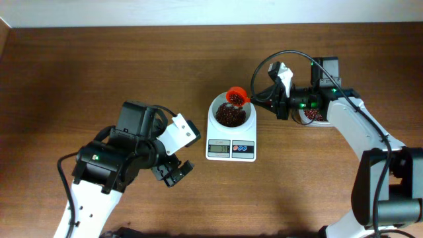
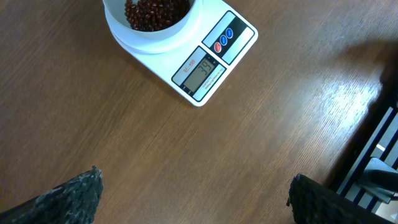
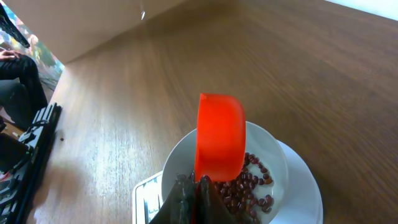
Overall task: Scoop and weigh 50g on scale
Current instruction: 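Hold the scoop tilted over the bowl, shaking beans out slowly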
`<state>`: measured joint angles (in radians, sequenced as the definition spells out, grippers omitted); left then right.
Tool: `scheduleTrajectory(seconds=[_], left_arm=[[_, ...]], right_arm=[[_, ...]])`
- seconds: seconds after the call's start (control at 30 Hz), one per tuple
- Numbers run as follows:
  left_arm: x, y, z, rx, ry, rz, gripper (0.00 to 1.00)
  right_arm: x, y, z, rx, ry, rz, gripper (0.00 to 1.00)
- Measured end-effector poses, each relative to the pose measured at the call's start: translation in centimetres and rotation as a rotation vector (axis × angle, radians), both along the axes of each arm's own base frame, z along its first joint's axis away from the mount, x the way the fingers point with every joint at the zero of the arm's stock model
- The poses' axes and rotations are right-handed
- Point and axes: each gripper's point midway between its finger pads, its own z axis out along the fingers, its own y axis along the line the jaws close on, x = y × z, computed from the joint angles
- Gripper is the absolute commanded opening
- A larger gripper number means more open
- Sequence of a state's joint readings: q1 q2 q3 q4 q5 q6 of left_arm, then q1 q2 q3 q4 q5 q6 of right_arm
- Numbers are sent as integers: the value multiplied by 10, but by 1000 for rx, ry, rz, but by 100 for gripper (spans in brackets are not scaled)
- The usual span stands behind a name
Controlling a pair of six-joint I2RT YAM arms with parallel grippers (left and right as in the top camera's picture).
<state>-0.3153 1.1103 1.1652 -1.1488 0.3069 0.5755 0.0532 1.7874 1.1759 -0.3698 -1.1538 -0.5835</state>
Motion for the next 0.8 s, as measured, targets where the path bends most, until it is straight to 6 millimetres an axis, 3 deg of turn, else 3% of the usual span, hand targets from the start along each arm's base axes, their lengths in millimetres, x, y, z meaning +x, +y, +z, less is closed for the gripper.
scheduleTrajectory(seconds=[0.8], left_arm=[[0, 0, 0, 0, 0, 0, 99]], right_arm=[[4, 1, 4, 7, -41, 4, 4]])
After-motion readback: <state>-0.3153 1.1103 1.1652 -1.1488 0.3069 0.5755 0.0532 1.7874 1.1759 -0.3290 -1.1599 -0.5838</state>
